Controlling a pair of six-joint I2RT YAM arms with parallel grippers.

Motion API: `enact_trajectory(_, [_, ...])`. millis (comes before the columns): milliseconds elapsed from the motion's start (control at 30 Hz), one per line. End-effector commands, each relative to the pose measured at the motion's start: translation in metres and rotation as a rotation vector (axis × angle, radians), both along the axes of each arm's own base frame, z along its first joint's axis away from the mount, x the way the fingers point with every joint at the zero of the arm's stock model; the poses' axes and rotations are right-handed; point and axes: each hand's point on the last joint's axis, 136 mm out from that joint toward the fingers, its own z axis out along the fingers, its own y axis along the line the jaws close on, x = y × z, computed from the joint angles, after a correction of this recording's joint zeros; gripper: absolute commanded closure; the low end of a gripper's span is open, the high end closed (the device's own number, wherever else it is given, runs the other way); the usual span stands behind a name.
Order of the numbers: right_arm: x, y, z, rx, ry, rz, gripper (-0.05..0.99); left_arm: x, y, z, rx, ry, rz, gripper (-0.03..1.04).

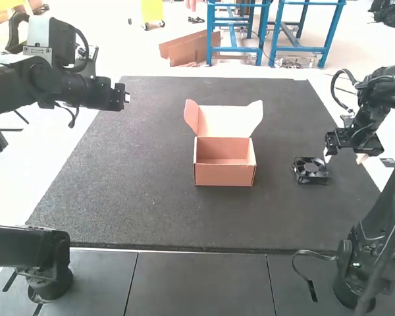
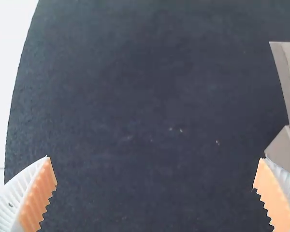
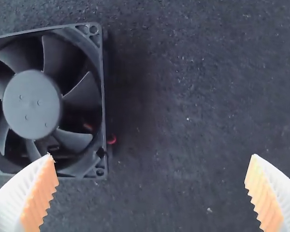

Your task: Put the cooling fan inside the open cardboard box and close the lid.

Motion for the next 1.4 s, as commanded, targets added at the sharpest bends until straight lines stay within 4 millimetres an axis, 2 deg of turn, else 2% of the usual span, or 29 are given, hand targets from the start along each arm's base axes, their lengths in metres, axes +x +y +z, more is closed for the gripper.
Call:
enact_trajectory(0, [-0.003, -0.003, -0.009, 0.002, 0.020, -0.020, 0.04, 0.004, 0.004, 0.013, 0.012, -0.031, 0.014, 0.04])
enact_trajectory(667, [0.014, -0.003, -0.032, -0.018, -0.070, -0.007, 0.04, 0.001, 0.006, 0.009, 0.020, -0.010, 0.023, 0.04])
enact_trajectory(1367, [0.012, -0.001, -0.056, -0.007, -0.018, -0.011, 0.05, 0.000, 0.010, 0.005, 0.027, 0.003, 0.037, 0.04])
